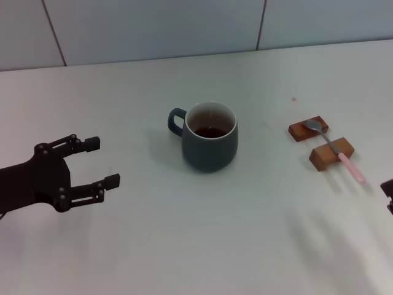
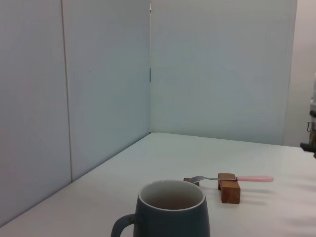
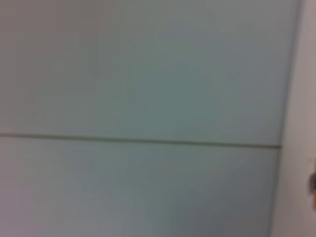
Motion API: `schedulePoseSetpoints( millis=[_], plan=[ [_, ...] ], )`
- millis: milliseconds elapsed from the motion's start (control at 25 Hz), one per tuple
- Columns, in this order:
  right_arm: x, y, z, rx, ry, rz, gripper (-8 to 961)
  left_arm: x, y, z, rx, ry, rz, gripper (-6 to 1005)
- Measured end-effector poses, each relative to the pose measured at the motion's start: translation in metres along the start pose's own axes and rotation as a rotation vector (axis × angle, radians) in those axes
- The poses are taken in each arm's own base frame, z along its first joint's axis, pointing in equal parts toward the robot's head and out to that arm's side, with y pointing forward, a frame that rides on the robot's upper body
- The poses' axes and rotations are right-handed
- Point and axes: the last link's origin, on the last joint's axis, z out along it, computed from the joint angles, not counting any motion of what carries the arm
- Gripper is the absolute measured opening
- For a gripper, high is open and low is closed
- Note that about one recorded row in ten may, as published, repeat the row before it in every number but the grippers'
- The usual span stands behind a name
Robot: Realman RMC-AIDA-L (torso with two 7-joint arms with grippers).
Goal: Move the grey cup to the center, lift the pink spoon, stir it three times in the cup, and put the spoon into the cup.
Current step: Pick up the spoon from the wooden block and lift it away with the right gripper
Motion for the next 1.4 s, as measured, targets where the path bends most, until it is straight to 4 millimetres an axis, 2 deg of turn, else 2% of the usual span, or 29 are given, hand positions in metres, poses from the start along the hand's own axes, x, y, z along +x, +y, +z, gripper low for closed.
schedulePoseSetpoints(
  millis=[120,440,1400],
  plan=[
    [-0.002,-0.008,-0.002,0.056,-0.024,0.005,659,0.0,0.0,0.0,0.002,0.001,0.0,837],
    [-0.008,-0.024,0.007,0.165,0.003,0.012,659,0.001,-0.002,0.0,0.011,0.008,-0.003,837],
    [-0.022,-0.031,0.023,0.222,0.019,0.013,657,0.002,-0.005,-0.004,0.047,0.032,-0.019,837]
  ],
)
